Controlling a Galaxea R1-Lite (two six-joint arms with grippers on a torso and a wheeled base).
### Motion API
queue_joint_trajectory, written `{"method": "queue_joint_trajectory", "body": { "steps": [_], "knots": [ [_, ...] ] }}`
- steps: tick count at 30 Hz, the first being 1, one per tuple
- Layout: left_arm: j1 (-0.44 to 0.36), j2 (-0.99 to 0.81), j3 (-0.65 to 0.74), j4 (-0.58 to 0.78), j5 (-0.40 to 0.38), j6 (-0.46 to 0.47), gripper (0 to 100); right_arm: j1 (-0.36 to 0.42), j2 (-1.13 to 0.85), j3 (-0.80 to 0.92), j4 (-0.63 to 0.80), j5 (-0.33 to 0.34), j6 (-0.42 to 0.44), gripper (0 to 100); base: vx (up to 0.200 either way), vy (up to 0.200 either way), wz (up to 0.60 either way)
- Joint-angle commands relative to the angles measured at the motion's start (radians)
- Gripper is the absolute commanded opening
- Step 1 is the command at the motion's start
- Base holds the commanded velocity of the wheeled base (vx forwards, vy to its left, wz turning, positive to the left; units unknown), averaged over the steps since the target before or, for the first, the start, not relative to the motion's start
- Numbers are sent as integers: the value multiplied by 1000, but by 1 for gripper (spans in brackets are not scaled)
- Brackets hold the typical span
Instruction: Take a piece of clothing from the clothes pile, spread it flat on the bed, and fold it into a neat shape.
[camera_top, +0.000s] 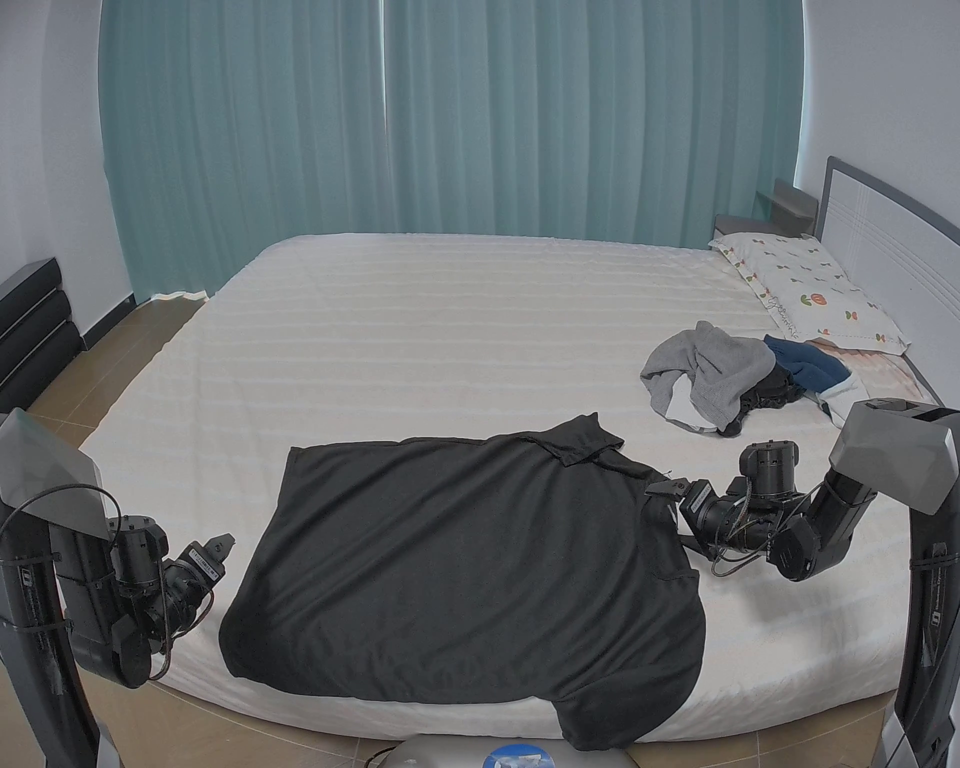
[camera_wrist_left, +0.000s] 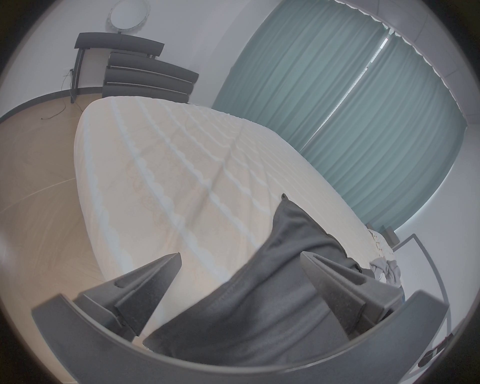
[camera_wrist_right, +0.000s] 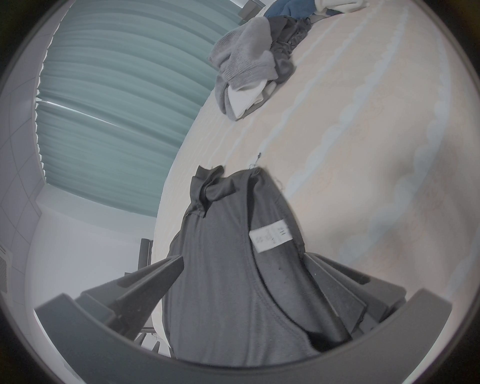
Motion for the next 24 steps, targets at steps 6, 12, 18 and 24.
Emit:
{"method": "queue_joint_trajectory", "body": {
  "steps": [6,12,18,24],
  "knots": [
    [-9,16,-16,-15,0,-51,100,-46,4,-13,-52,-1,36,100,0,0,0],
    [-17,10,-25,-16,-15,-82,100,-50,18,-21,-53,-4,37,100,67,0,0],
    [-15,2,-38,-16,-27,-88,100,-47,20,-8,-73,-5,36,100,200,0,0],
    [-15,11,-139,-13,-24,-92,100,-35,38,22,-145,-14,28,100,33,0,0]
  ]
}}
